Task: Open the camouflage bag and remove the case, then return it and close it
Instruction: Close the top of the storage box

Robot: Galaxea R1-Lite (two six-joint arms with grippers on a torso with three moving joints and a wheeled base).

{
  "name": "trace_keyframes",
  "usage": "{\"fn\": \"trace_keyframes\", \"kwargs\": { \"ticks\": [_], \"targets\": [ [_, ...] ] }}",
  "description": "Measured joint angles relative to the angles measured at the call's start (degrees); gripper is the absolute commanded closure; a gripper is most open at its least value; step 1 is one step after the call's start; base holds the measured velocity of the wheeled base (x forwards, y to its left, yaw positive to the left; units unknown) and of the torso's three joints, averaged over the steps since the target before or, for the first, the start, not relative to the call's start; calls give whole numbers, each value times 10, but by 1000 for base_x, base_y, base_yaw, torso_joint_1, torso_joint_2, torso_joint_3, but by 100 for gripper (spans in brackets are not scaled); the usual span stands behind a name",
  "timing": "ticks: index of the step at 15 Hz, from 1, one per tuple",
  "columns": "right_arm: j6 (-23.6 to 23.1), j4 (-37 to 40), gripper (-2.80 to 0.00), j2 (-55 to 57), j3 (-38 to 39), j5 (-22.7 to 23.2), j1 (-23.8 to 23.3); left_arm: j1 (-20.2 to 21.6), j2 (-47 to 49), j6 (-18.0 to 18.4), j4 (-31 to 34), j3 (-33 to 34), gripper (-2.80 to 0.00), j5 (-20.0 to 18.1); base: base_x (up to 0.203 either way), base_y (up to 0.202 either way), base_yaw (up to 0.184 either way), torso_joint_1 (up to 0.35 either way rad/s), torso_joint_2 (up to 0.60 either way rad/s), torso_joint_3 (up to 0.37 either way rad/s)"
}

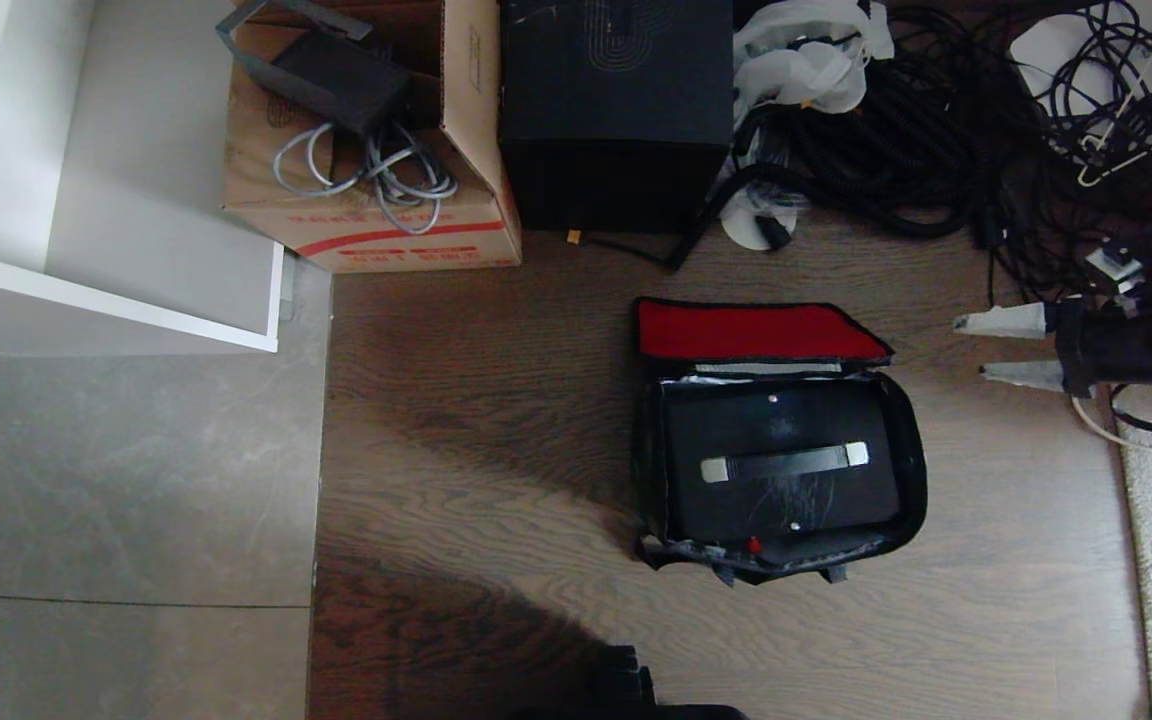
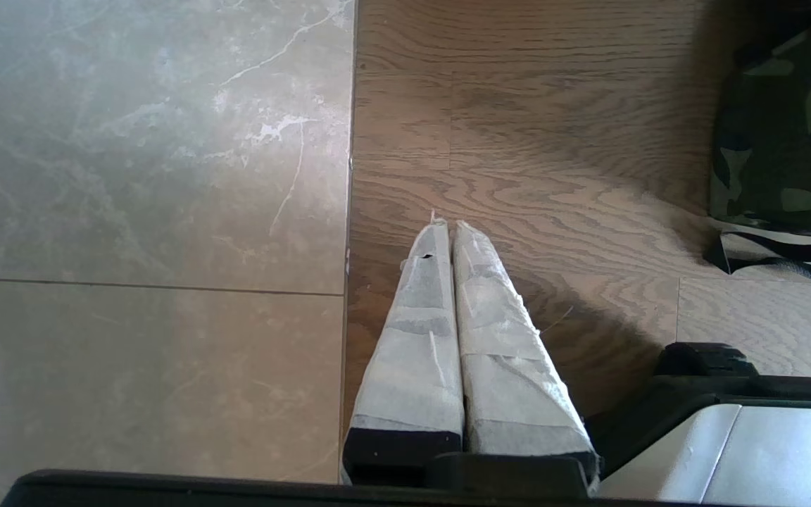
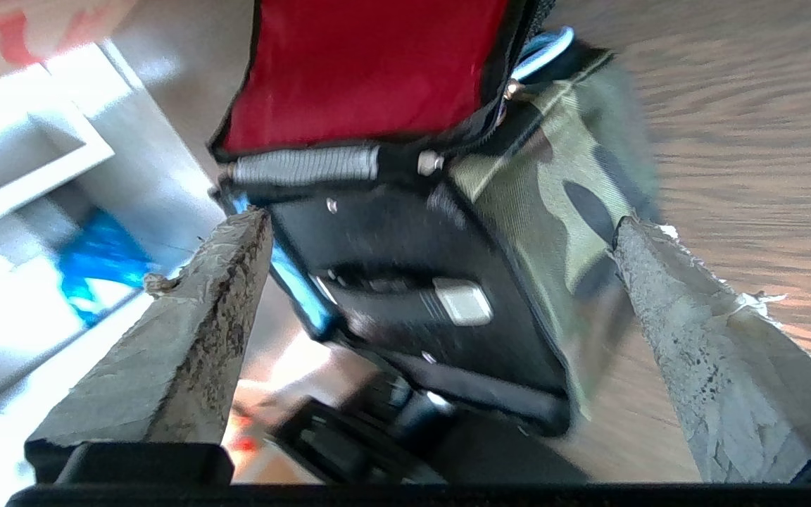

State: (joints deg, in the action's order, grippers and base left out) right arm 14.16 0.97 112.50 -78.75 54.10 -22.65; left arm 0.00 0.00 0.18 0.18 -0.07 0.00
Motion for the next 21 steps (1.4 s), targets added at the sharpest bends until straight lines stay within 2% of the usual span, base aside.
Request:
{"fn": "trace_keyframes", "kwargs": {
  "ticks": [2, 5, 6, 8, 10, 11, 12, 13, 15, 19, 21],
  "targets": [
    [61, -29, -280, 30, -28, 2, 14, 0, 0, 0, 0, 0, 0, 0, 0, 0, 0, 0, 0, 0],
    [171, -59, -280, 81, -112, 2, 30, 0, 0, 0, 0, 0, 0, 0, 0, 0, 0, 0, 0, 0],
    [192, -63, -280, 100, -141, 2, 37, 0, 0, 0, 0, 0, 0, 0, 0, 0, 0, 0, 0, 0],
    [200, -73, -280, 144, -188, -12, 53, 0, 0, 0, 0, 0, 0, 0, 0, 0, 0, 0, 0, 0],
    [203, -78, -280, 195, -247, -61, 71, 0, 0, 0, 0, 0, 0, 0, 0, 0, 0, 0, 0, 0],
    [205, -80, 0, 220, -279, -96, 80, 0, 0, 0, 0, 0, 0, 0, 0, 0, 0, 0, 0, 0],
    [207, -84, 0, 242, -301, -124, 86, 0, 0, 0, 0, 0, 0, 0, 0, 0, 0, 0, 0, 0],
    [207, -87, 0, 256, -313, -131, 88, 0, 0, 0, 0, 0, 0, 0, 0, 0, 0, 0, 0, 0],
    [211, -105, 0, 273, -323, -125, 92, 0, 0, 0, 0, 0, 0, 0, 0, 0, 0, 0, 0, 0],
    [286, -132, 0, 275, -326, -100, 92, 0, 0, 0, 0, 0, 0, 0, 0, 0, 0, 0, 0, 0],
    [297, -132, 0, 273, -326, -97, 94, 0, 0, 0, 0, 0, 0, 0, 0, 0, 0, 0, 0, 0]
  ]
}}
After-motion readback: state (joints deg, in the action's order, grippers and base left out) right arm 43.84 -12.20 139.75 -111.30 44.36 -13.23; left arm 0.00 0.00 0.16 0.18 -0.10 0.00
